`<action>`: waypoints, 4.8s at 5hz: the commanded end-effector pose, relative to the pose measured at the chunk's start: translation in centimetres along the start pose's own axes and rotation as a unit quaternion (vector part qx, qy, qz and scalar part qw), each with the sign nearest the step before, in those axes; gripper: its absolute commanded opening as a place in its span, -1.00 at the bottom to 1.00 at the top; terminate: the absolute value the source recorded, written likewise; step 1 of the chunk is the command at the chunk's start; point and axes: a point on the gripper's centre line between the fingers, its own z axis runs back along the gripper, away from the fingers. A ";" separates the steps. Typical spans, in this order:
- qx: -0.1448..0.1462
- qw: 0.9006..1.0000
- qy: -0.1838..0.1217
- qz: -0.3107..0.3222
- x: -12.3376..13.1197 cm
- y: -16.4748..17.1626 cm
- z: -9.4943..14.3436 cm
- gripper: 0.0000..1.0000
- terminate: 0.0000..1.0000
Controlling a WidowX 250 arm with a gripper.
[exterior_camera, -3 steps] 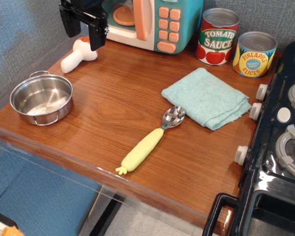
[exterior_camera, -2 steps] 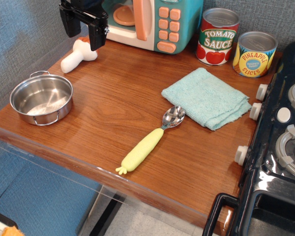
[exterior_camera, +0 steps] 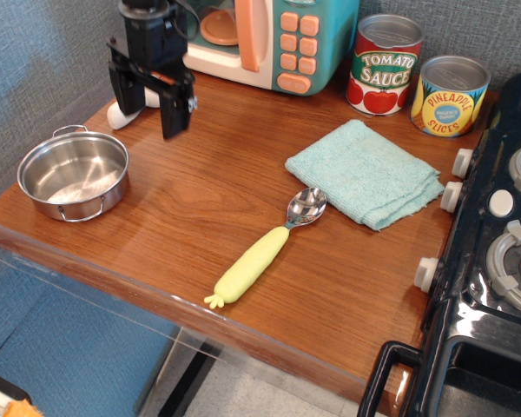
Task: Put the spoon to the right of the mushroom.
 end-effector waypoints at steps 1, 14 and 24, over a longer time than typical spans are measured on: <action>-0.006 0.997 -0.046 -0.058 -3.9 -7.4 4.4 1.00 -1.00; -0.015 0.990 -0.038 0.137 0.9 -0.5 0.3 -1.00 -1.00; 0.051 0.993 -0.057 0.090 0.8 0.1 1.9 1.00 1.00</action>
